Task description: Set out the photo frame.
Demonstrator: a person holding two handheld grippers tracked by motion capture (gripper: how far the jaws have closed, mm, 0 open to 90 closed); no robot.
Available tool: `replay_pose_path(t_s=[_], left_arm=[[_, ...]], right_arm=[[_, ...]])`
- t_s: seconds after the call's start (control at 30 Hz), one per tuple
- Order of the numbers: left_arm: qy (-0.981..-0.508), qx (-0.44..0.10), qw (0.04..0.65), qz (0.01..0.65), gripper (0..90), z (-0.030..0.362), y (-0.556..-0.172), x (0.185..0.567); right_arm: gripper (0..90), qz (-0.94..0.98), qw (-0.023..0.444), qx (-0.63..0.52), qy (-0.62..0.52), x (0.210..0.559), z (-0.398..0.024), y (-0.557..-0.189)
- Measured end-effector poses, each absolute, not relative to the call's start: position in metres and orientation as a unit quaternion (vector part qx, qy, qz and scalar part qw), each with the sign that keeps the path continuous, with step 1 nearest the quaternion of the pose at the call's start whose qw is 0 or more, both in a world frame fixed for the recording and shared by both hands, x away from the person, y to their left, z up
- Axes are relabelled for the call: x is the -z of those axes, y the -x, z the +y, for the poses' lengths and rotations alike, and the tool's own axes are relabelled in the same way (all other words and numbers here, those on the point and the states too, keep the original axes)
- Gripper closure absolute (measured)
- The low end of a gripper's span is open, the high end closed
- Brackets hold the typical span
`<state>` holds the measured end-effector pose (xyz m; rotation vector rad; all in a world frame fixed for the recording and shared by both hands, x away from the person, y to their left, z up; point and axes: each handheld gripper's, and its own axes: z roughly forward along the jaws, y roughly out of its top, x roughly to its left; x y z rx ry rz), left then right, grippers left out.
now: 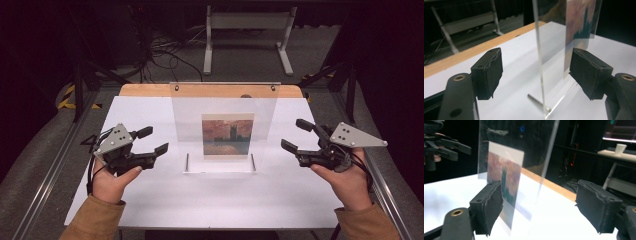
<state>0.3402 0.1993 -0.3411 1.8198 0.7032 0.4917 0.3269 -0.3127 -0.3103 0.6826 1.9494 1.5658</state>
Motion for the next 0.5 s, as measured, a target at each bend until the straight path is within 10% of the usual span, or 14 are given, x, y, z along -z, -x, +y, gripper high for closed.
replay_pose_path(t_s=[0.5], left_arm=[[-0.755, -0.204, 0.527, 0.333, 25.6, 0.240, -0.322, 0.387]], right_arm=[[20.3, 0.734, 0.270, -0.542, -0.309, 0.352, -0.351, -0.314]])
